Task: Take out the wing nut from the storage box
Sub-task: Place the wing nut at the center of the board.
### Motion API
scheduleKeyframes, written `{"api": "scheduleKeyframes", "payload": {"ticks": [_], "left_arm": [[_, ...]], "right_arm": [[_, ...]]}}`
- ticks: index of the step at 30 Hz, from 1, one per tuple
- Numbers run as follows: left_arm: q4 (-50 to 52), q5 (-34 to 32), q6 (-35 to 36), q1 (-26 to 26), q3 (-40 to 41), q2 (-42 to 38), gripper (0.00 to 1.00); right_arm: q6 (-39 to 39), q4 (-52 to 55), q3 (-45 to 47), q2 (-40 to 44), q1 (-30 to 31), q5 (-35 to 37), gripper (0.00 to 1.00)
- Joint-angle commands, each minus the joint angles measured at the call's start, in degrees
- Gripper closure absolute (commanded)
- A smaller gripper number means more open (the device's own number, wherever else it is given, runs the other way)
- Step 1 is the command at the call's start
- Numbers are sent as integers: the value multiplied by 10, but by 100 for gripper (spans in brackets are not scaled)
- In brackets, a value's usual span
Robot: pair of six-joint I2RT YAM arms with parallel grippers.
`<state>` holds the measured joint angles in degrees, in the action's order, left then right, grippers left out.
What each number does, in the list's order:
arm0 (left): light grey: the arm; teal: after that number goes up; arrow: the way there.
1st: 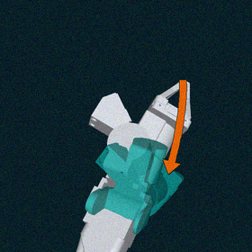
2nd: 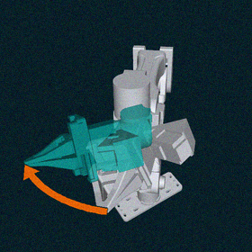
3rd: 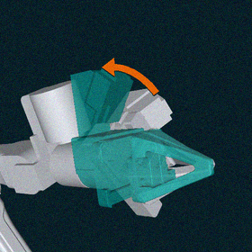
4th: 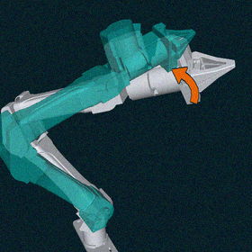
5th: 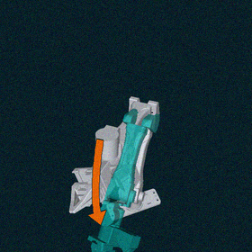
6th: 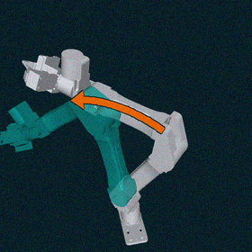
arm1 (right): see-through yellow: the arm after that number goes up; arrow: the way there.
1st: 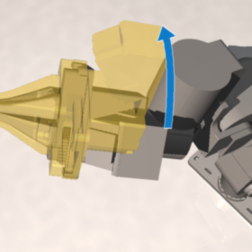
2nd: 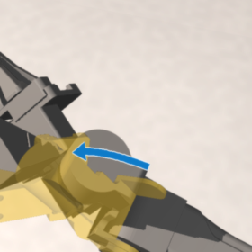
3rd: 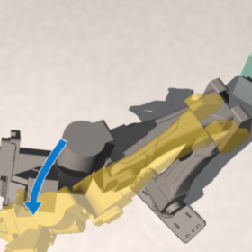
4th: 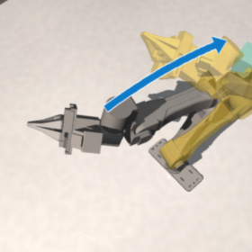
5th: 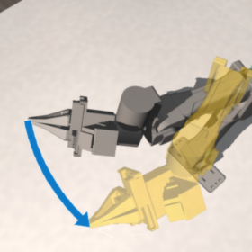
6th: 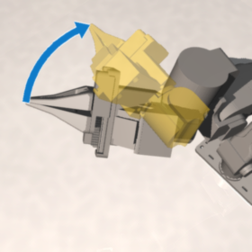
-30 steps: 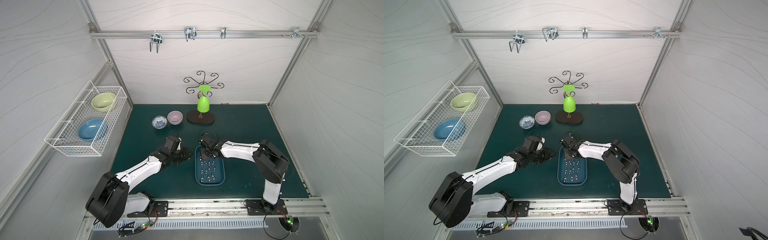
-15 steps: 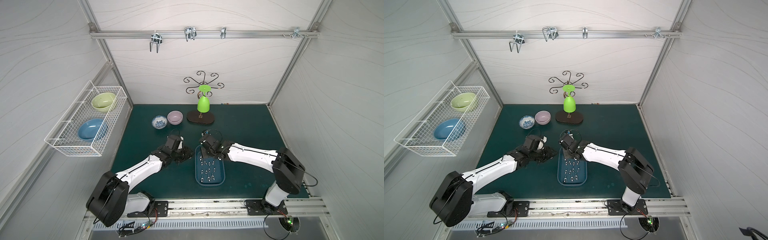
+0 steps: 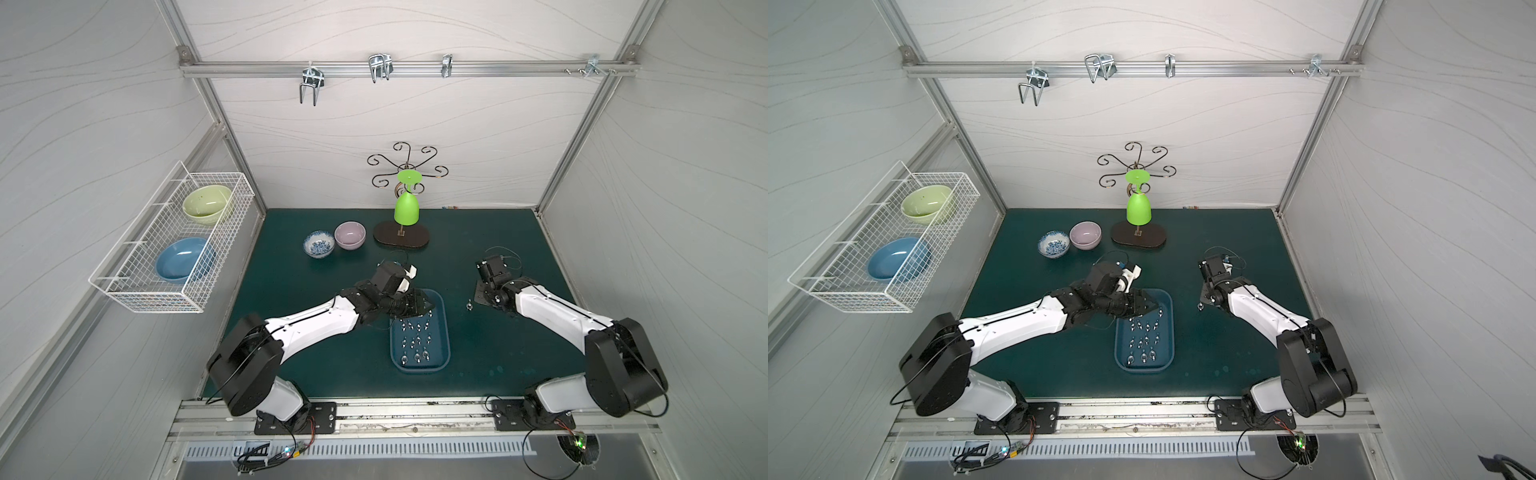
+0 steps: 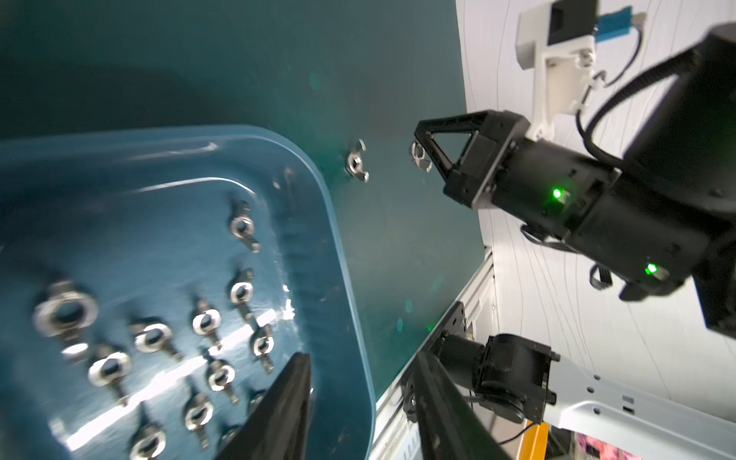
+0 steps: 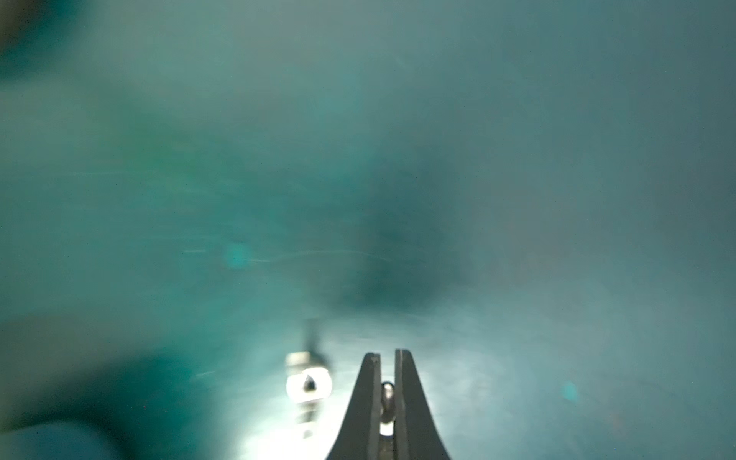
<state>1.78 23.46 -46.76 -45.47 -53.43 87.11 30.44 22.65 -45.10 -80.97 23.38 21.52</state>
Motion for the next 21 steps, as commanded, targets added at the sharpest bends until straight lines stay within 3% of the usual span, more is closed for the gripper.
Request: {"api": "scheduleKeyframes", "payload": {"ticks": [1, 9, 21], "left_arm": [[-51, 27, -4, -16, -39, 38, 54], [-78, 60, -10, -40, -74, 101, 51], [-84, 77, -11, -50, -84, 125, 49]], "right_arm": [[3, -8, 10, -12, -9, -29, 100], [2, -40, 18, -44, -11, -48, 100], [1, -45, 9, -81, -7, -67, 99]]}}
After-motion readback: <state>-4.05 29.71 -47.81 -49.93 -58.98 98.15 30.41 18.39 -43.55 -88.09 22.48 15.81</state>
